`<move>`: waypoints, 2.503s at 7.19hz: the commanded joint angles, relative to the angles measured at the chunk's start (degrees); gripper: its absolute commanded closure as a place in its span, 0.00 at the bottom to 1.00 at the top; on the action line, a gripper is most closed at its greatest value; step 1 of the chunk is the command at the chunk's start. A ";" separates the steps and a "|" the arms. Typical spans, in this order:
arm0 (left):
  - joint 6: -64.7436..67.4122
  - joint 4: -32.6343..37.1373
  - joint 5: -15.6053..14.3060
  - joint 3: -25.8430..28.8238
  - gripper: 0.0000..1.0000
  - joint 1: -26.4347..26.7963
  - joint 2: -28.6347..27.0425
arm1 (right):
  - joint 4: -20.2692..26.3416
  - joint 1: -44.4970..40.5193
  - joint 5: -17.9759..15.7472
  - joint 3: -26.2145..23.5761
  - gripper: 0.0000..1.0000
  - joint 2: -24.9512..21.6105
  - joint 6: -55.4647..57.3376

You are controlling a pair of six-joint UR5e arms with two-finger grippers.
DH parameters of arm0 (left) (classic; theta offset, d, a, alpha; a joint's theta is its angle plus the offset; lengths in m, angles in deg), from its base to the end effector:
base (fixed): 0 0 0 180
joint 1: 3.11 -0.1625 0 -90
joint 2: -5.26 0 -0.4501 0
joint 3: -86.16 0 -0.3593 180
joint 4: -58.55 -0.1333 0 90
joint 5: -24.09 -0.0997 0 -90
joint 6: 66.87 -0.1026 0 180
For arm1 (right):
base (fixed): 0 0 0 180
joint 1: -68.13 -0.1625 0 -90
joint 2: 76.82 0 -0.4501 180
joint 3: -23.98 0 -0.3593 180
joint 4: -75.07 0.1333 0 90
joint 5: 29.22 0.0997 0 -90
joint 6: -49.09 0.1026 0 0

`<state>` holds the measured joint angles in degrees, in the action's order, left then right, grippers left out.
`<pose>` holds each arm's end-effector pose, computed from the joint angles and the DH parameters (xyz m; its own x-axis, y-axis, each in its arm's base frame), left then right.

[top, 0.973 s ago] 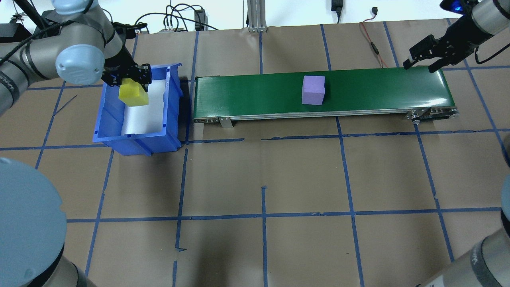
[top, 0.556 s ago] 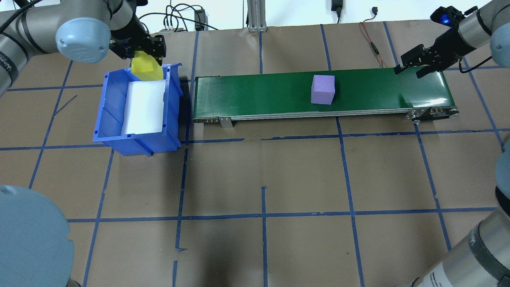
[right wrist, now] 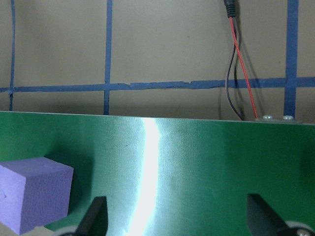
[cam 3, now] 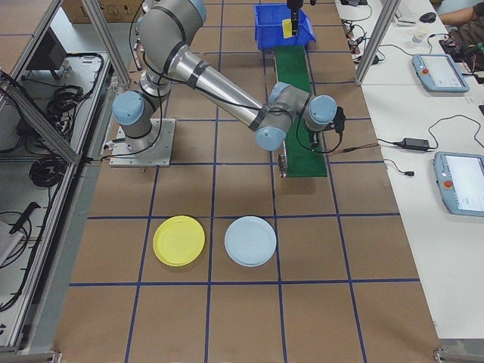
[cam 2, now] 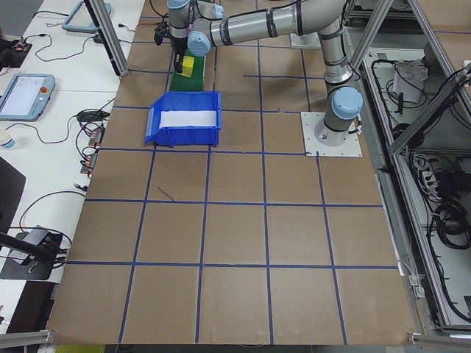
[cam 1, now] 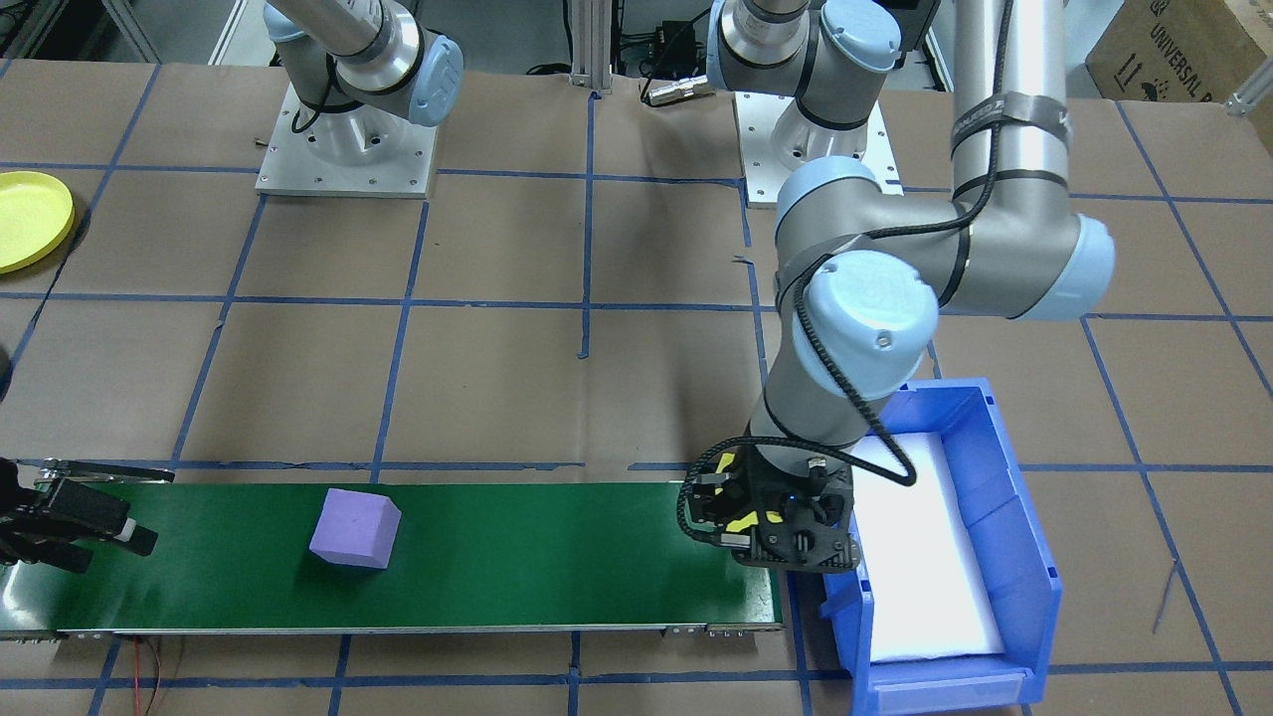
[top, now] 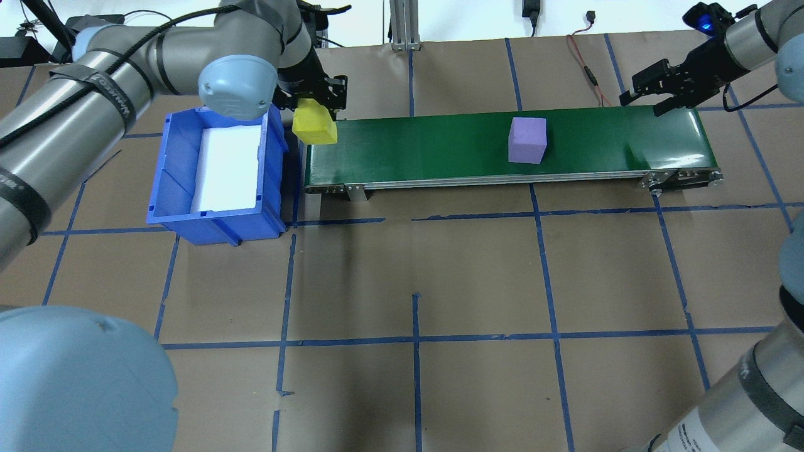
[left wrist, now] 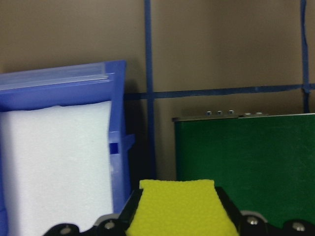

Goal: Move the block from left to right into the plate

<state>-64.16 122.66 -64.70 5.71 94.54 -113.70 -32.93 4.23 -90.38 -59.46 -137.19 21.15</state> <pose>-0.2231 -0.6435 0.3462 -0.9957 0.0887 0.0263 0.0853 0.9901 -0.1117 -0.1194 -0.6592 0.3146 -0.8837 -0.0448 -0.4659 0.0273 0.9888 -0.1471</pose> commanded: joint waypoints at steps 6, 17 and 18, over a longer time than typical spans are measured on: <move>2.37 -4.96 1.08 -0.86 0.00 3.84 0.11 | 4.38 0.19 -3.71 -1.99 0.00 -2.74 9.22; -1.73 31.35 1.35 -7.27 0.00 -4.66 31.69 | 3.50 0.19 -3.71 -2.25 0.00 -2.12 8.87; -2.61 30.47 1.52 -7.09 0.00 -7.19 31.69 | 3.50 0.19 -3.62 -2.25 0.00 -2.03 9.13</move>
<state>-65.72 153.99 -63.32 -1.49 89.69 -82.05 -29.41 4.41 -94.07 -61.70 -139.26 30.03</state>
